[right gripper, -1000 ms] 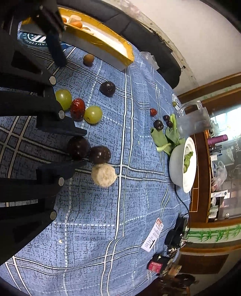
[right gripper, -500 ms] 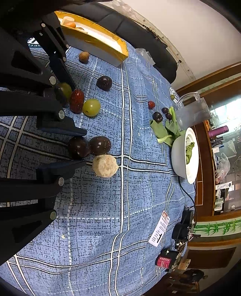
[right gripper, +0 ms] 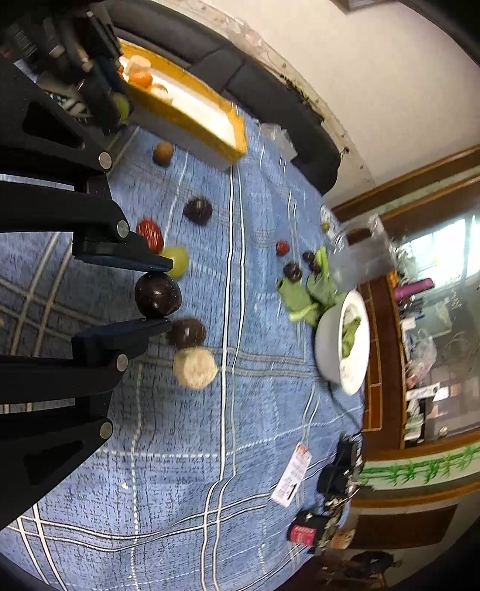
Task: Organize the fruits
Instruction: 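Grasp a green grape with the left tool while the right tool grasps a dark plum, then carry the grape and plum into the foam tray and open both tools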
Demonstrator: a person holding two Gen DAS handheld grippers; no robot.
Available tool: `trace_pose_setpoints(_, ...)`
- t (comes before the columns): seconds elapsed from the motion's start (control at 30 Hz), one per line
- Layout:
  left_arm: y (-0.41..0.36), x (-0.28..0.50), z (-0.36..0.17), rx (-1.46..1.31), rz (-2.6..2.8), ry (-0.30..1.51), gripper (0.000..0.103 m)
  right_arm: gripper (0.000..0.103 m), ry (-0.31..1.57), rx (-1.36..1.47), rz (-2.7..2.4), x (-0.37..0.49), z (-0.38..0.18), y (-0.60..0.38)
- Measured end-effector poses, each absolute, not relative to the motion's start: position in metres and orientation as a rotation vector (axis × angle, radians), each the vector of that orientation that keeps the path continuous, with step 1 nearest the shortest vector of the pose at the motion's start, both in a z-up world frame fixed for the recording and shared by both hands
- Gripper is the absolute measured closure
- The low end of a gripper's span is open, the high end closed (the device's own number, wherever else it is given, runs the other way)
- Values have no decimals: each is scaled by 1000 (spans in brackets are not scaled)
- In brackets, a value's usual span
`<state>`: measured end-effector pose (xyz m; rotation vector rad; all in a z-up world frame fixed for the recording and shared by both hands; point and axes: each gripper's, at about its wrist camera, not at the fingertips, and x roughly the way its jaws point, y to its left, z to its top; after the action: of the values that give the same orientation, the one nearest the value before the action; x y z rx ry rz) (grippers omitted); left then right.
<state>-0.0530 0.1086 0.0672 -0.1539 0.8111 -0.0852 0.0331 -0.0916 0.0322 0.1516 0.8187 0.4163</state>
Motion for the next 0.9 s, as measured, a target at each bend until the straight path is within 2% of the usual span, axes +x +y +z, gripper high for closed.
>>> trace_pose_setpoints(0.23,198,-107,83,-246,109,751,80,76,756,92,487,7,45,-65)
trace_pose_setpoints(0.47,261,-136,72,-350,240,763,80,75,777,112,530,-13,52,-36)
trace_pose_setpoints(0.63,275,-141,57,-382,248,791,80,75,785,88,648,-44,61,12)
trace_pose_setpoints(0.9,282,-144,48,-369,272,794,80,75,745,-144,803,-92,68,114)
